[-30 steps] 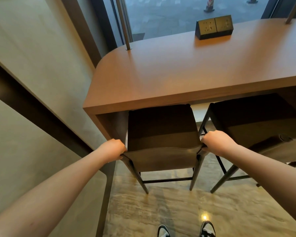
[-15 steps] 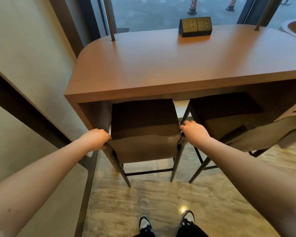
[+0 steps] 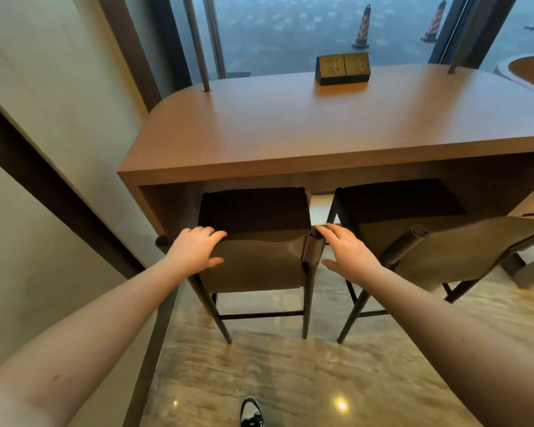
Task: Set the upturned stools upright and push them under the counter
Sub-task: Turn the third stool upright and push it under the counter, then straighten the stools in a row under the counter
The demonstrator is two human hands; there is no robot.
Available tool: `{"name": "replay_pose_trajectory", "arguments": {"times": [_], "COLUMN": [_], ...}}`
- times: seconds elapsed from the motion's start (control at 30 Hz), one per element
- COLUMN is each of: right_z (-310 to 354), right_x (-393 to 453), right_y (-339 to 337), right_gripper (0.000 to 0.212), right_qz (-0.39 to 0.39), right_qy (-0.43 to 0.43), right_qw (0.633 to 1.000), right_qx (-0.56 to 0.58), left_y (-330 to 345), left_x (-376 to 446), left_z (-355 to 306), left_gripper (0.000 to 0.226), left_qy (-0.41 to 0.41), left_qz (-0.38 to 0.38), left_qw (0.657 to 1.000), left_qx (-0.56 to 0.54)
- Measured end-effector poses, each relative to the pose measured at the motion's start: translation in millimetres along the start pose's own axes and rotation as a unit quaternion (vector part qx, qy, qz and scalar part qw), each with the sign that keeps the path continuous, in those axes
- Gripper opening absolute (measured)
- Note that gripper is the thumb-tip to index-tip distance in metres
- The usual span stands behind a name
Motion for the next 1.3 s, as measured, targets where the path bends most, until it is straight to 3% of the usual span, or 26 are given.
{"name": "replay_pose_trajectory", "arguments": {"times": [0.3, 0.43, 0.57, 0.7, 0.87, 0.97, 1.1, 1.3], "right_z": [-130, -169, -192, -203, -206, -205, -207, -218], "right_x": [-104, -117, -105, -72, -27, -11, -7, -5], "right_y": [-8, -13, -19, -18, -10, 2, 15, 22], "right_gripper": [0.071, 0.067, 0.070, 0.078, 0.074, 0.060, 0.040, 0.037], "right_qz": [-0.035, -0.069, -0.127, -0.107, 0.011, 0.082, 0.037, -0.020], "right_qy": [0.010, 0.009, 0.016, 0.021, 0.023, 0.020, 0.010, -0.016], "right_qw": [0.999, 0.997, 0.991, 0.993, 0.999, 0.996, 0.997, 0.996], "right_qx": [0.005, -0.015, -0.033, -0.040, -0.028, -0.032, -0.073, -0.083], "left_y": [2, -4, -10, -10, 1, 2, 1, 3], "left_x": [16, 32, 54, 81, 102, 113, 123, 134], "left_z": [-202, -249, -255, -240, -217, -206, -209, -215], "left_gripper": [0.080, 0.085, 0.086, 0.085, 0.062, 0.050, 0.050, 0.048], "left_qy": [0.050, 0.050, 0.031, -0.009, -0.012, 0.014, 0.007, 0.002], "left_qz": [-0.089, -0.100, -0.108, -0.073, 0.055, 0.073, 0.103, 0.135], "left_qw": [0.988, 0.985, 0.987, 0.993, 0.991, 0.991, 0.985, 0.982], "left_qx": [-0.120, -0.134, -0.117, -0.092, -0.125, -0.113, -0.139, -0.133]}}
Point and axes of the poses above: each hand's wrist, its own x-axis towards the middle knuckle, its own y-axis out of the palm, z = x × y, the point moved 2 cm from there along x, towards the middle knuckle, and after that the axes turned 14 degrees about -x, right-handed, at the moved point
